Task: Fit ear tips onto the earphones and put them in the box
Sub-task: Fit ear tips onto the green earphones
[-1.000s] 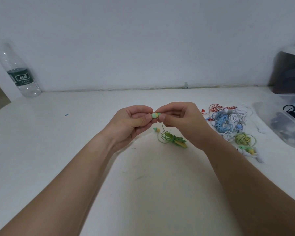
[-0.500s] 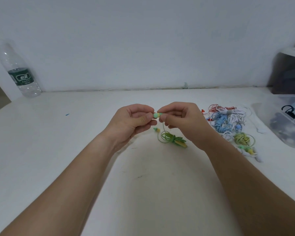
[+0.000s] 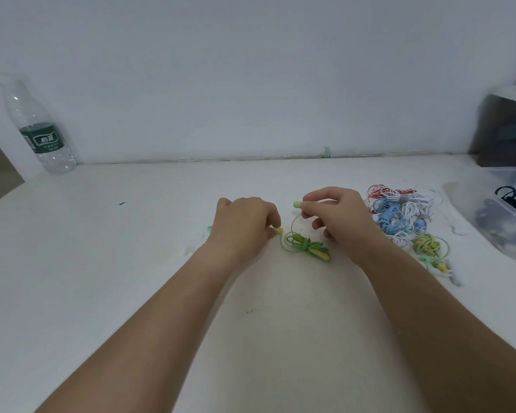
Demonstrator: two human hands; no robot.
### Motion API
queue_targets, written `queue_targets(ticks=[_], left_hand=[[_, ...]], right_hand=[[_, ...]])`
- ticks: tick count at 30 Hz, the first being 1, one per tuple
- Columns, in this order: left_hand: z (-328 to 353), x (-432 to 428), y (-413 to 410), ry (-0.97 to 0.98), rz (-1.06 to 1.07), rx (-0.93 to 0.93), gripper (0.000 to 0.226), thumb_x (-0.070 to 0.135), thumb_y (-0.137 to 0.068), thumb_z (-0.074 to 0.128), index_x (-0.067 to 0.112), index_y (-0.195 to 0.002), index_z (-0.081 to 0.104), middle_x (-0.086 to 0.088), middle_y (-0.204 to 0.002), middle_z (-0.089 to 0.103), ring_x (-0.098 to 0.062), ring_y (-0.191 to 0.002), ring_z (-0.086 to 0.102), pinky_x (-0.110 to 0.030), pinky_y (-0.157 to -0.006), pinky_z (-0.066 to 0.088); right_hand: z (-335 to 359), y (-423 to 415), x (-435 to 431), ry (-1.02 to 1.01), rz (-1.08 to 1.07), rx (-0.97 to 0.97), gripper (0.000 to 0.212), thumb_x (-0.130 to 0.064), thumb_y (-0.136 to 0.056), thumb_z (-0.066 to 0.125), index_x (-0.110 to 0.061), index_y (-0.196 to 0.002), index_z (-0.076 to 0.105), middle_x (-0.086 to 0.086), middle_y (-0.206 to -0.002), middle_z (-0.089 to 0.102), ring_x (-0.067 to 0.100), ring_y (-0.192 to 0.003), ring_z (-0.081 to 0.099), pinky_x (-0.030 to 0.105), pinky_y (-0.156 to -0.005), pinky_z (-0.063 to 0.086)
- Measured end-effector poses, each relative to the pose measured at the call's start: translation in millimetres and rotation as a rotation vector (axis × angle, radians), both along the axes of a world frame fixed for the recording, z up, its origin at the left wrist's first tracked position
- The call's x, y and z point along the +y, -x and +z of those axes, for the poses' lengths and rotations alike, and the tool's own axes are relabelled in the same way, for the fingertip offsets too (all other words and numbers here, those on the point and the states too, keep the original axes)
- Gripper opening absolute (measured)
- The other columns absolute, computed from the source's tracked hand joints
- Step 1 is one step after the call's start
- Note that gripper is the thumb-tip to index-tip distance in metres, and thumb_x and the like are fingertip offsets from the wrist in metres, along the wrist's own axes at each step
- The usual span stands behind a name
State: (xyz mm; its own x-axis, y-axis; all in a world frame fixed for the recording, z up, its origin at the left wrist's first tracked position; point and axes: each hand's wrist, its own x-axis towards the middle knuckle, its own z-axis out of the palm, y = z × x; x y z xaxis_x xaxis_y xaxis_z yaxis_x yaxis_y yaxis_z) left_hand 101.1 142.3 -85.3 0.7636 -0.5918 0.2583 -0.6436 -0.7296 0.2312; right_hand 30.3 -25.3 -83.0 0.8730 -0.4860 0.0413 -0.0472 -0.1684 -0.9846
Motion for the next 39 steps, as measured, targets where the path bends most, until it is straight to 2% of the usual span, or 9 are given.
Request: queue_targets(ticks=[6,10,14,18,21,24,28,33,39], left_hand=[[0.1,2.4,-0.8,0.204,-0.048,0.075,0.010,0.020,-0.088,0.066,0.028,-0.094,0.068,0.014,-0.085,0.068,-0.008,-0.078,0.059,-0.029,-0.083,0.042],[5.2,6.7,-2.9,0.441,-0.065,0.194,0.017,0.014,-0.080,0.077,0.029,-0.084,0.071,0.015,-0.078,0.070,-0.006,-0.071,0.061,-0.019,-0.071,0.049],[8.5,11.3,-3.9,0.609,-0.047,0.258,0.014,0.015,-0.078,0.081,0.026,-0.082,0.073,0.011,-0.075,0.072,-0.008,-0.067,0.061,-0.017,-0.066,0.048],[13.0,17.8,-4.5,0.684,-0.060,0.349,0.012,0.012,-0.078,0.082,0.020,-0.084,0.075,0.008,-0.072,0.073,-0.004,-0.064,0.063,-0.013,-0.063,0.047],[18.9,33.4,-17.4,0.720,0.025,0.299,0.009,0.013,-0.084,0.076,0.022,-0.086,0.075,0.002,-0.082,0.075,-0.008,-0.073,0.067,-0.011,-0.068,0.048],[17.9,55.2,-32.8,0.530,0.191,0.202,0.013,0.017,-0.090,0.069,0.028,-0.088,0.075,0.013,-0.089,0.071,-0.002,-0.079,0.062,-0.012,-0.065,0.044],[10.7,65.0,-34.9,0.307,0.224,0.273,0.015,0.019,-0.092,0.065,0.028,-0.086,0.074,0.016,-0.086,0.068,-0.002,-0.079,0.061,-0.019,-0.065,0.046],[10.6,57.7,-30.1,0.234,0.241,0.331,0.012,0.024,-0.090,0.067,0.029,-0.082,0.074,0.011,-0.085,0.071,-0.020,-0.078,0.071,-0.033,-0.074,0.057],[9.4,56.5,-29.7,0.212,0.249,0.355,0.011,0.020,-0.084,0.072,0.027,-0.075,0.074,0.010,-0.076,0.073,-0.018,-0.066,0.071,-0.035,-0.072,0.060]], right_hand=[[-9.5,-4.2,1.5,0.571,-0.006,0.195,0.006,-0.020,-0.077,0.071,-0.026,-0.074,0.072,-0.009,-0.070,0.069,0.008,-0.074,0.066,0.036,-0.073,0.059],[-8.1,-5.8,3.5,0.718,-0.019,0.091,0.013,-0.025,-0.085,0.066,-0.031,-0.093,0.073,-0.012,-0.086,0.063,0.008,-0.082,0.059,0.031,-0.076,0.052],[-4.1,-7.2,16.0,0.452,0.163,-0.102,0.016,-0.021,-0.091,0.065,-0.029,-0.100,0.076,-0.016,-0.087,0.073,0.009,-0.074,0.064,0.017,-0.069,0.047],[-10.2,-10.3,24.9,0.328,0.200,-0.152,0.015,-0.012,-0.092,0.065,-0.021,-0.099,0.075,-0.005,-0.073,0.075,0.015,-0.065,0.064,0.017,-0.063,0.048],[-11.3,-12.1,27.1,0.266,0.131,-0.173,0.019,-0.008,-0.091,0.063,-0.023,-0.095,0.074,-0.006,-0.069,0.074,0.017,-0.077,0.071,0.028,-0.074,0.055],[-13.0,-13.1,29.0,0.190,0.102,-0.173,0.017,-0.007,-0.091,0.064,-0.022,-0.095,0.070,-0.007,-0.066,0.073,0.019,-0.086,0.073,0.039,-0.085,0.056],[-13.2,-12.5,29.8,0.103,0.096,-0.167,0.008,-0.008,-0.091,0.066,-0.014,-0.095,0.070,-0.004,-0.068,0.074,0.020,-0.088,0.073,0.043,-0.090,0.056],[-13.3,-12.7,30.7,0.098,0.092,-0.158,0.008,-0.008,-0.091,0.066,-0.014,-0.093,0.070,-0.001,-0.070,0.075,0.018,-0.083,0.072,0.042,-0.088,0.056],[-13.8,-12.7,30.9,0.070,0.100,-0.152,0.006,-0.009,-0.090,0.067,-0.014,-0.090,0.071,0.002,-0.072,0.075,0.010,-0.070,0.066,0.039,-0.087,0.054]])
